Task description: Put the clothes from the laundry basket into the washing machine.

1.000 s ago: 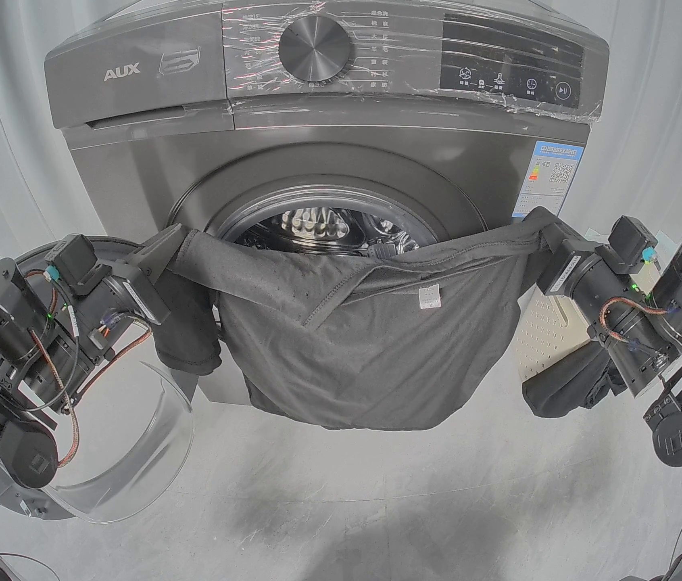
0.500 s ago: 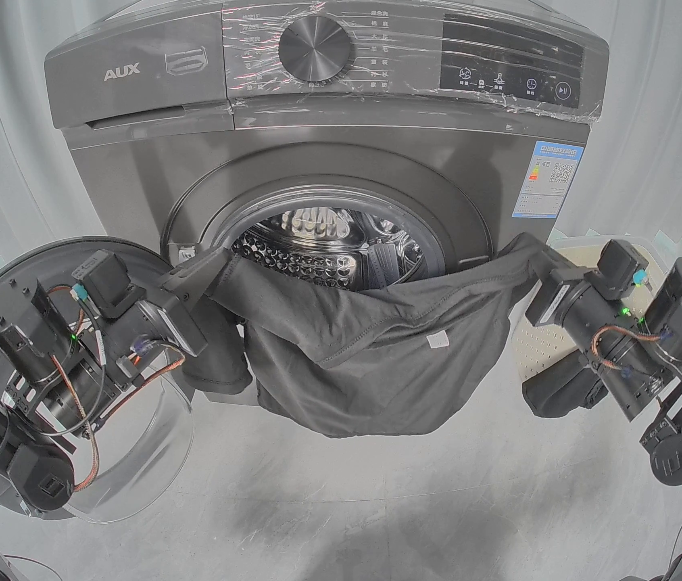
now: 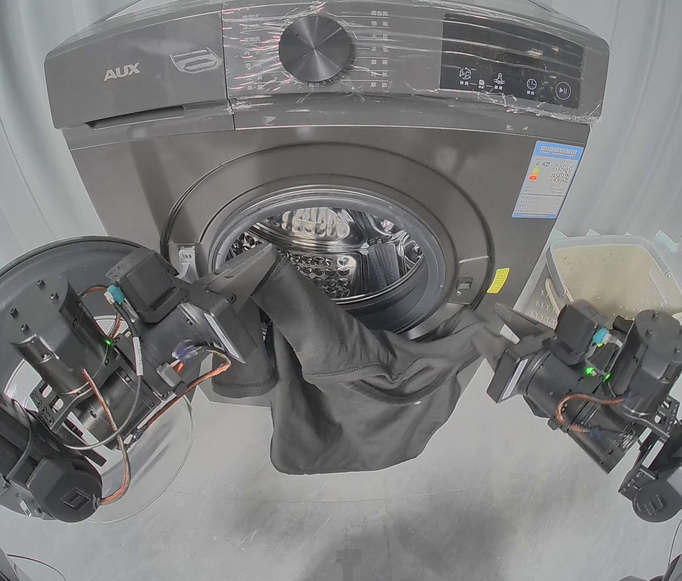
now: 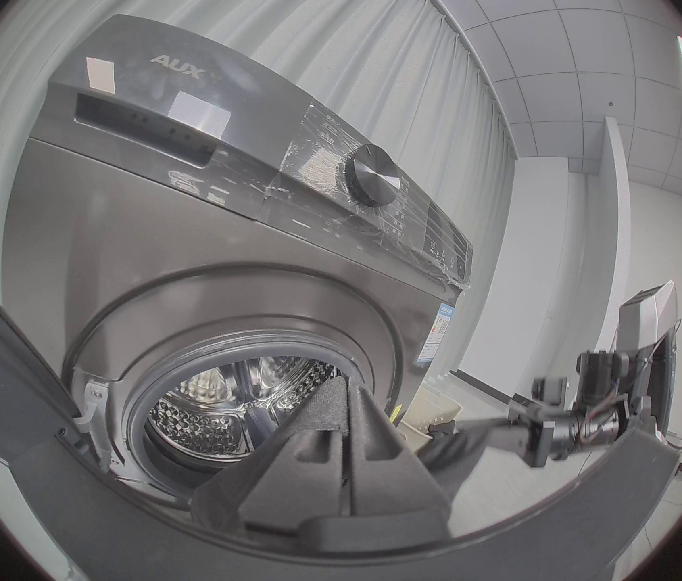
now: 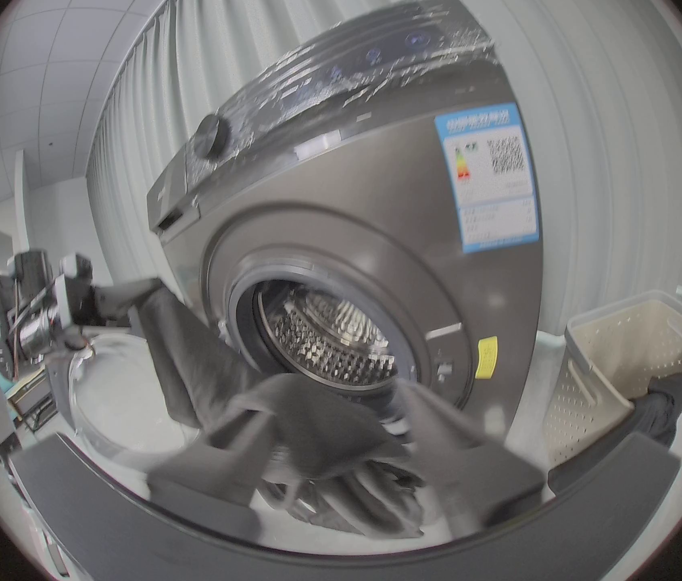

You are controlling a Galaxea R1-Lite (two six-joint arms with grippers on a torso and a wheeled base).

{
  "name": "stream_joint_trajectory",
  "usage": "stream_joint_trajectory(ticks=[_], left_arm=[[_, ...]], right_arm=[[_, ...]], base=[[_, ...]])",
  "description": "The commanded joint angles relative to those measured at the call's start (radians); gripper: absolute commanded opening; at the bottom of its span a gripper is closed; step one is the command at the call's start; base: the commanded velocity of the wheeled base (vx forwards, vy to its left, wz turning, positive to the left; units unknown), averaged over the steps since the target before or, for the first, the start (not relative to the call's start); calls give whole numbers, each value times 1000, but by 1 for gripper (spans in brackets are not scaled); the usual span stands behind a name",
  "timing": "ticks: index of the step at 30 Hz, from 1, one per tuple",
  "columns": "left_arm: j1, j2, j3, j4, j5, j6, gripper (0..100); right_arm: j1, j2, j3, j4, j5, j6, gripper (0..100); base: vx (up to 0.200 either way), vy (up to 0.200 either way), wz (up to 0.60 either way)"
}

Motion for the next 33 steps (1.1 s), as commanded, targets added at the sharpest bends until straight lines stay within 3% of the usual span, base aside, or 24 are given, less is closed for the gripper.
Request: stream_joint_trajectory(ticks=[1, 8, 13, 27, 29, 32, 33], left_arm=[[-45, 21, -38, 0, 18, -1, 0], [-81, 48, -70, 0, 19, -1, 0], [-97, 74, -75, 0, 39, 22, 0], [-104, 77, -88, 0, 48, 23, 0], [-104, 77, -93, 0, 48, 23, 0], [-104, 76, -94, 0, 48, 23, 0], [-104, 76, -94, -1, 48, 23, 0]], right_arm=[[50, 69, 70, 0, -1, 0, 100], [84, 86, 167, 0, 12, -3, 100], [107, 111, 179, 0, 28, 2, 100], [156, 239, 326, -31, 51, 3, 100], [161, 239, 356, -34, 78, 2, 100], [171, 224, 389, -65, 163, -3, 100], [171, 224, 389, -65, 166, -1, 100]], base=[[0, 0, 0], [0, 0, 0], [0, 0, 0], [0, 0, 0], [0, 0, 0], [0, 0, 0], [0, 0, 0]])
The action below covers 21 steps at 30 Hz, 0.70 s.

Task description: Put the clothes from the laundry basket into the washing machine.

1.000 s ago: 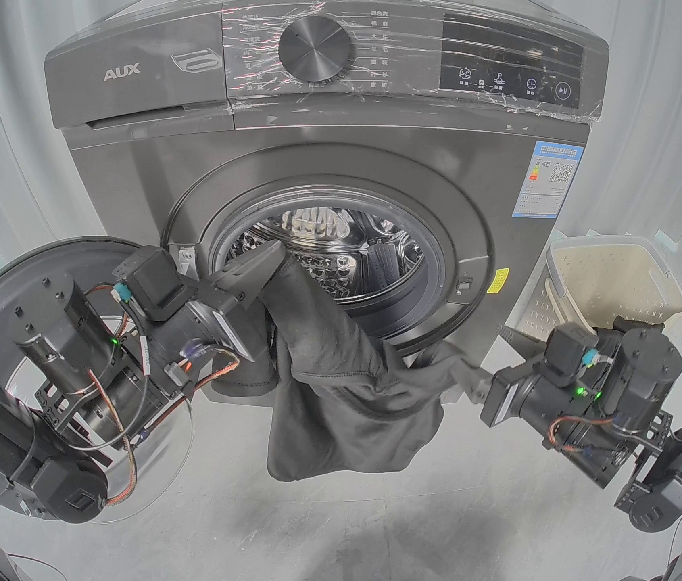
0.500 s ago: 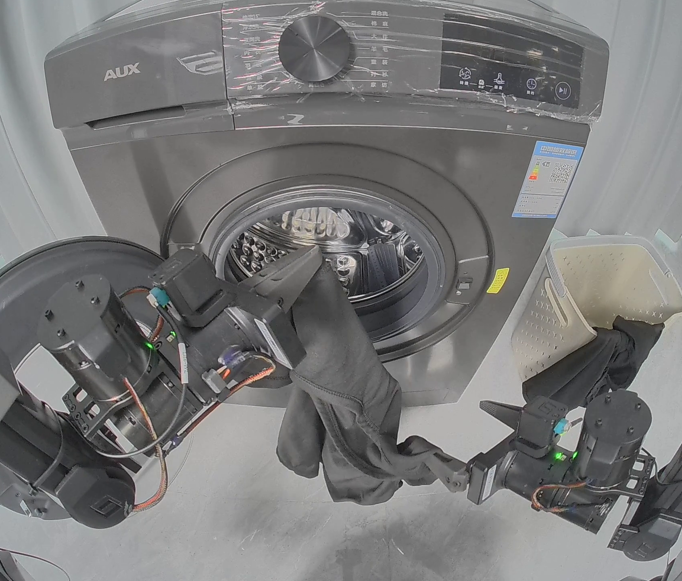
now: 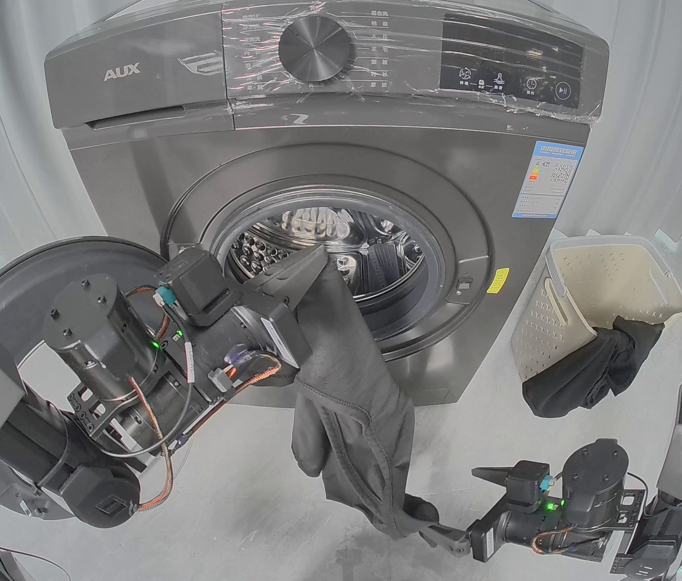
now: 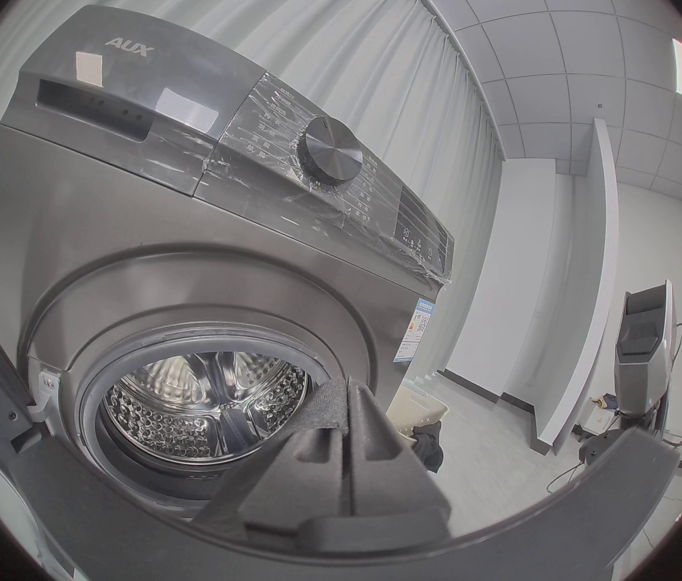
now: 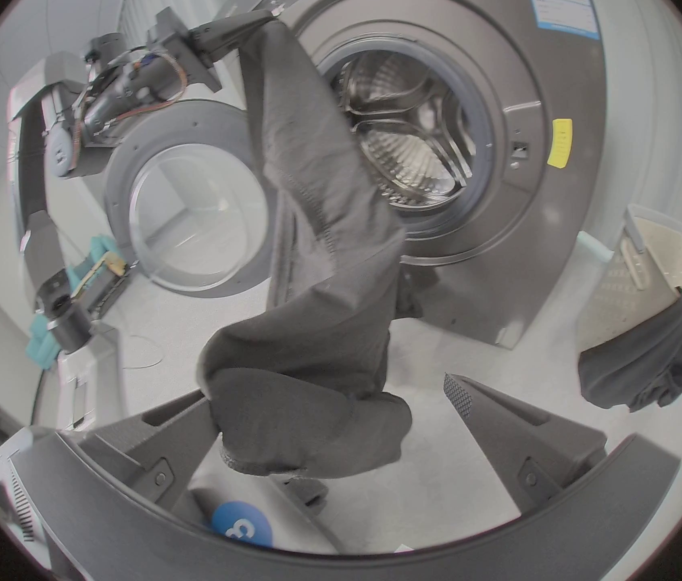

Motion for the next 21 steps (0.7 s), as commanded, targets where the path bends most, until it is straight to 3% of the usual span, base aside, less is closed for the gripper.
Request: stream_joint_trajectory(ticks=[1, 13, 21], left_arm=[[0, -2, -8, -2, 1, -1, 0], [-2, -10, -7, -2, 20, -2, 0], [-43, -2, -2, 0, 7, -1, 0]], right_arm=[[19, -2, 38, -20, 65, -2, 100], [8, 4, 20, -34, 61, -8, 100], [-28, 114, -256, -35, 44, -22, 100]], base=[[0, 0, 0], [0, 0, 0], [0, 0, 0]])
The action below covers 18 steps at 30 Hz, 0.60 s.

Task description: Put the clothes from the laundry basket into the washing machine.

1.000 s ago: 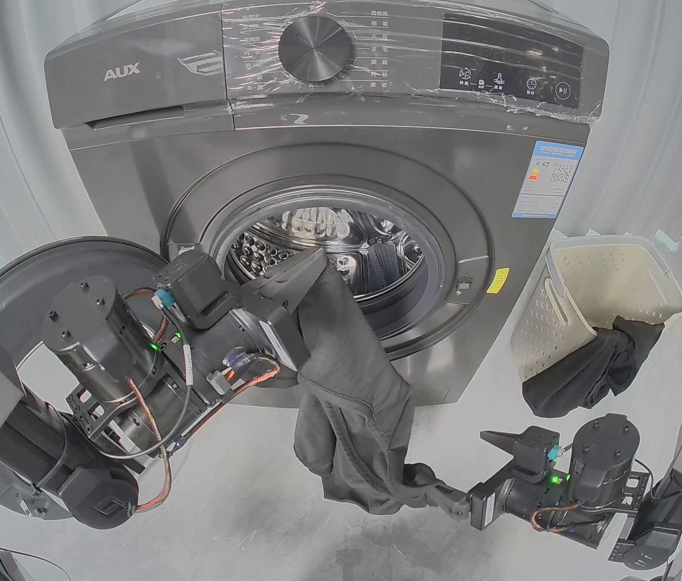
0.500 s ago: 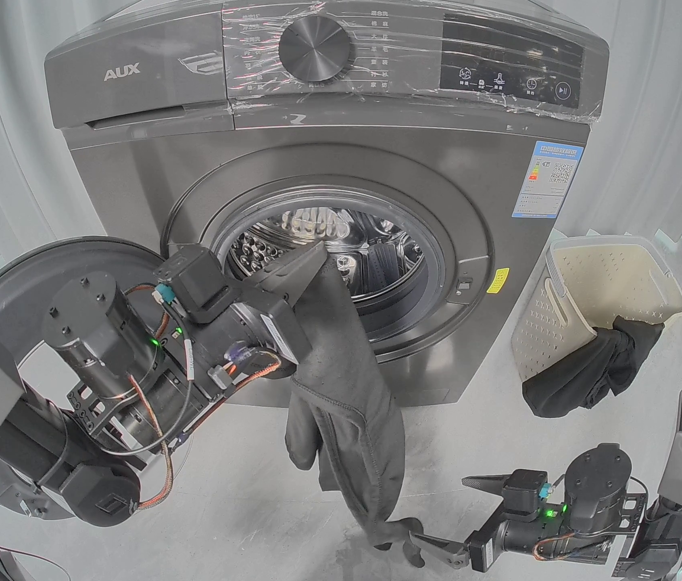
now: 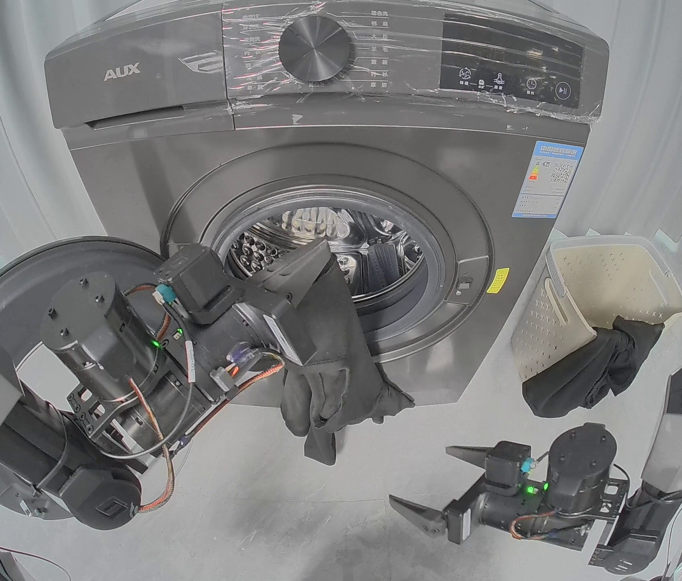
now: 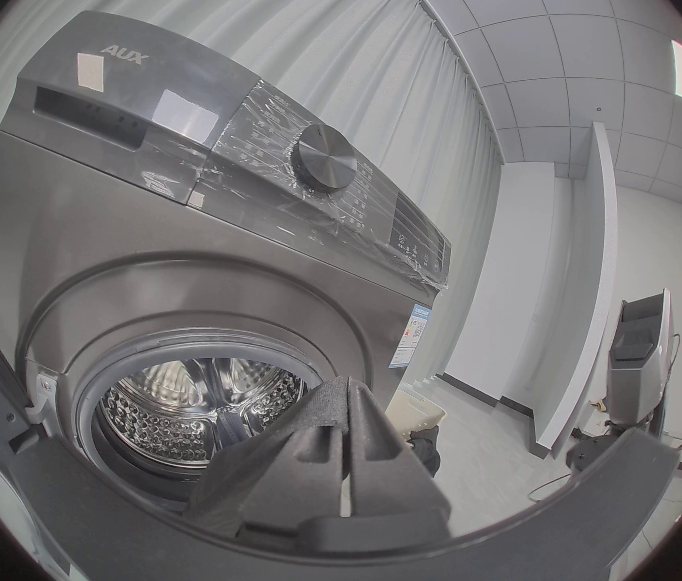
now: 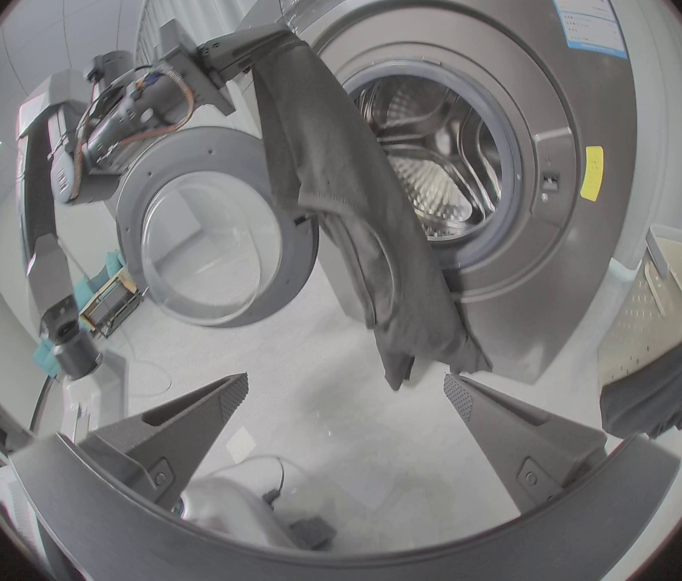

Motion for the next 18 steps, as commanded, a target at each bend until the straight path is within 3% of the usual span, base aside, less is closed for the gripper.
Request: stream_joint_trajectory(ticks=[1, 8, 18], left_arm=[[-30, 5, 7, 1, -9, -1, 0], [-31, 0, -6, 1, -16, -1, 0], [-39, -6, -39, 1, -23, 0, 0]], right_arm=[[-38, 106, -187, 1, -6, -19, 100], [-106, 232, -359, 1, -2, -38, 100], [-92, 315, -494, 2, 11, -39, 100]], base=[[0, 0, 0], [0, 0, 0], [0, 0, 0]])
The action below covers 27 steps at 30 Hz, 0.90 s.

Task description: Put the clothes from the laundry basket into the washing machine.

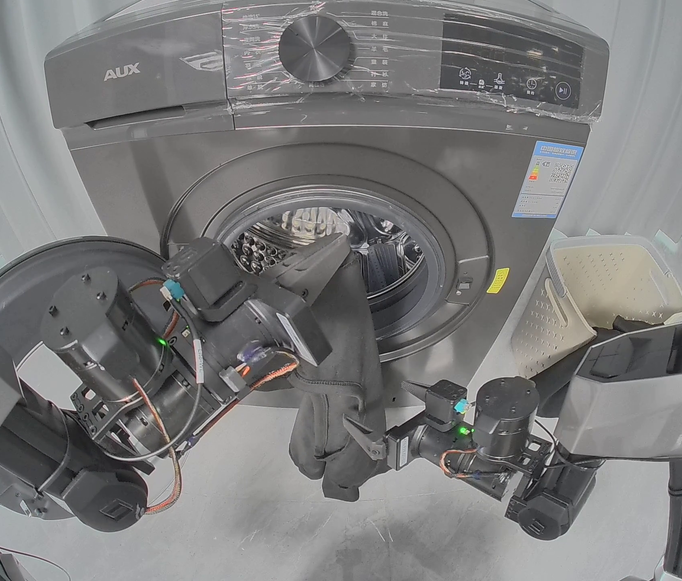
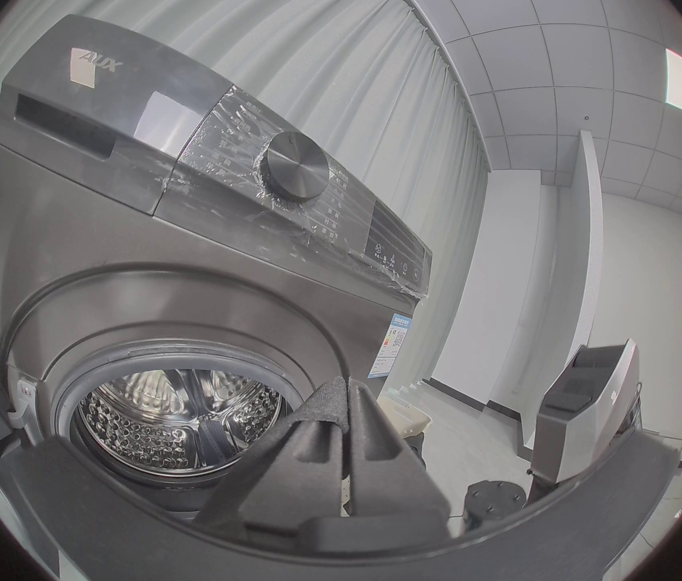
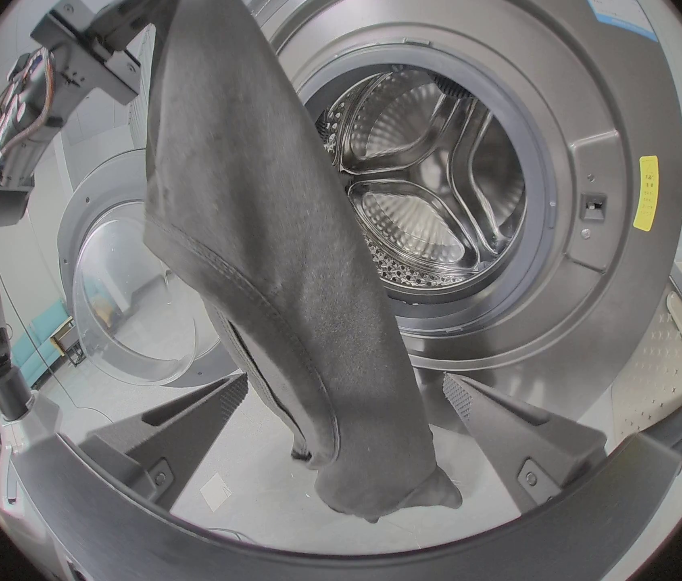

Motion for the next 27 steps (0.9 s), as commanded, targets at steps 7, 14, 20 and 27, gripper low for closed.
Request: stream_joint_trajectory(ticks=[7, 14, 20, 27], left_arm=[[-19, -5, -8, 0, 6, 0, 0], [-17, -9, -5, 0, 9, 0, 0], [-11, -35, 8, 0, 8, -2, 0], [0, -31, 41, 0, 11, -6, 0]], right_arm=[[27, 96, -95, -3, 35, -10, 100], [30, 140, -175, 0, 32, -10, 100], [18, 176, -240, -4, 11, -2, 100], [13, 117, -221, -4, -1, 9, 0]], base=[[0, 0, 0], [0, 0, 0], [0, 0, 0], [0, 0, 0]])
